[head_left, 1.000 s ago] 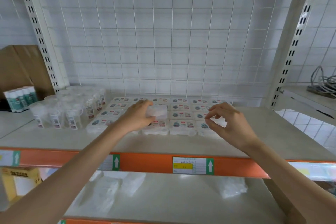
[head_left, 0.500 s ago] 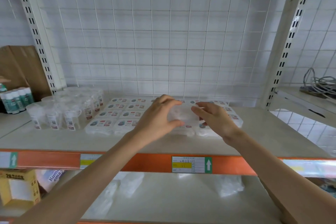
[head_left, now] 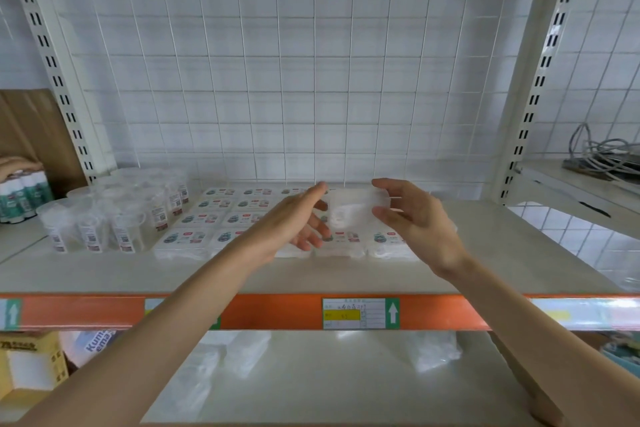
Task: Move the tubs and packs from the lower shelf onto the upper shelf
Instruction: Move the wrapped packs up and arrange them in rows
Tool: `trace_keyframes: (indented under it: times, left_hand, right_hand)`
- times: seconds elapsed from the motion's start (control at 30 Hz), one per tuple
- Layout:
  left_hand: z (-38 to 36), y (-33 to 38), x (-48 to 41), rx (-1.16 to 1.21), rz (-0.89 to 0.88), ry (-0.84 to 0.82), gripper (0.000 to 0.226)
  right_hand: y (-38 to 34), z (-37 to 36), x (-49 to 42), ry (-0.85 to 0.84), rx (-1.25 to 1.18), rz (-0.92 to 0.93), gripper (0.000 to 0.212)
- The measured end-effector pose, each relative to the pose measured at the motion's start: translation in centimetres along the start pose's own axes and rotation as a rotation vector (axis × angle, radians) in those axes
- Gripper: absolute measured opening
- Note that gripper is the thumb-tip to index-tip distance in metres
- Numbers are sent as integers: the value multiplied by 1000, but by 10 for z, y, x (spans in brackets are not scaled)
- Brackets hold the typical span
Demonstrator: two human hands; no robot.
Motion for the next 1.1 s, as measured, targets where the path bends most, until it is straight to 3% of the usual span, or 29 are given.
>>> trace_keyframes:
  times: [0.2, 0.33, 0.43, 0.6, 0.7, 0.97, 1.1]
  left_hand:
    - [-4, -5, -3, 123, 89, -72, 29]
    - [-6, -12, -8, 332, 19, -78, 36]
    - [-4, -13, -10, 407, -36, -43, 47]
    - [2, -16, -11, 406, -68, -45, 50]
    - [3, -18, -13, 376, -69, -56, 50]
    - [0, -17, -14, 279, -66, -103, 40]
    - [-2, -19, -15, 278, -57, -70, 31]
  right_hand:
    - [4, -2, 6, -56, 164, 146, 47]
    - [4, 0, 7, -51, 318, 197, 49]
    - [5, 2, 8, -120, 374, 131, 45]
    - [7, 2, 1, -58, 56, -130, 29]
    - [5, 2, -3, -41, -12, -265, 30]
    - [7, -8, -4, -164, -147, -405, 27]
    - [11, -8, -3, -130, -170, -410, 33]
Point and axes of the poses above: each hand's wrist, its own x-axis away from the middle knuckle, its own z-axis out of the back of the hand, y = z × x, the point moved 2 cm from there along -x, towards the middle knuckle, and after that the axes turned 2 degrees about z, right-handed, at the moved point
